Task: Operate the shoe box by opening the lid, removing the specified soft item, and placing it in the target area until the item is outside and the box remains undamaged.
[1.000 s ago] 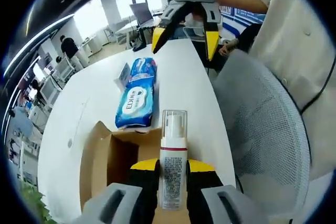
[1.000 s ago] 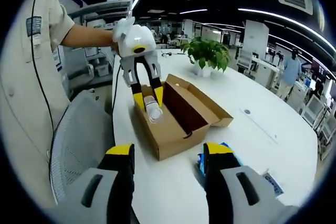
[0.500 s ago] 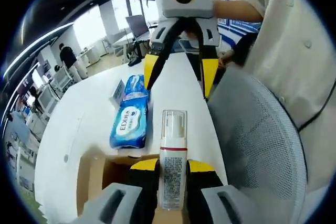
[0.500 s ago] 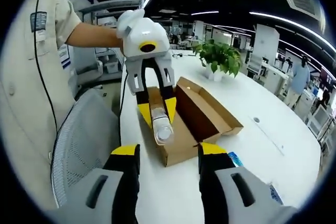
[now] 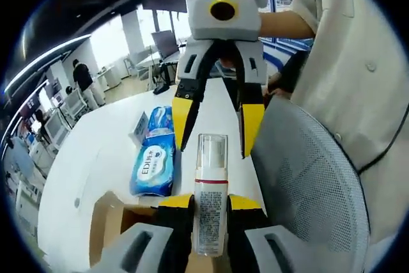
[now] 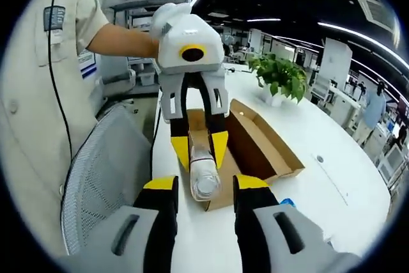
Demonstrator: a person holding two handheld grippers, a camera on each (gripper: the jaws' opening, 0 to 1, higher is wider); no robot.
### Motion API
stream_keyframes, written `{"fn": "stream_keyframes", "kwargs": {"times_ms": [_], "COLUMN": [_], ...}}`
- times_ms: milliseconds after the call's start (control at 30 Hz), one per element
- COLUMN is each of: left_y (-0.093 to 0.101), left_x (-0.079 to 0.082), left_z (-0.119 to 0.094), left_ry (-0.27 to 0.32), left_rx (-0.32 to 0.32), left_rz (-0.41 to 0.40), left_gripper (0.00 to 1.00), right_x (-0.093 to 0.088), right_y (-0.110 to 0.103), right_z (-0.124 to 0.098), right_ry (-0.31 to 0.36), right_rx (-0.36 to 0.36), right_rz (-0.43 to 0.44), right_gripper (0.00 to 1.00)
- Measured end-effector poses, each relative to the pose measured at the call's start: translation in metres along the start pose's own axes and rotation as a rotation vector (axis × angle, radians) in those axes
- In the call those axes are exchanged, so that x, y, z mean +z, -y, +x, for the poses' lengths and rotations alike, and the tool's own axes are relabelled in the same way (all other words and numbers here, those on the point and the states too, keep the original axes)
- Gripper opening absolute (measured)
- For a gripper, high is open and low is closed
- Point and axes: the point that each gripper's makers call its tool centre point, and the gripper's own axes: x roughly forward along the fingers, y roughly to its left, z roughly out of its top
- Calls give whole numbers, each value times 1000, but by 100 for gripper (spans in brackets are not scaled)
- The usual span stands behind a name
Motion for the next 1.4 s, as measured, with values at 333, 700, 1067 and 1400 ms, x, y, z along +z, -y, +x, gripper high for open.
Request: {"fn": "stream_keyframes", "kwargs": {"times_ms": [333, 700, 1067, 1400], "left_y": [5, 8, 7, -6], "left_x": [9, 8, 8, 10], "left_z": [-1, 4, 7, 4], "left_ry": [67, 102, 104, 104], "left_rx": [-22, -44, -25, 34], "left_rz": [-16, -14, -6, -13], "left_gripper": [19, 19, 20, 24], "right_x": [3, 3, 3, 9], "right_y": [-5, -9, -5, 6], "right_z": [2, 1, 2, -1], "right_ry": [6, -27, -105, -134], "right_rx": [25, 48, 85, 104], "right_rz": [-37, -45, -33, -60], "right_gripper": [19, 17, 16, 16]}}
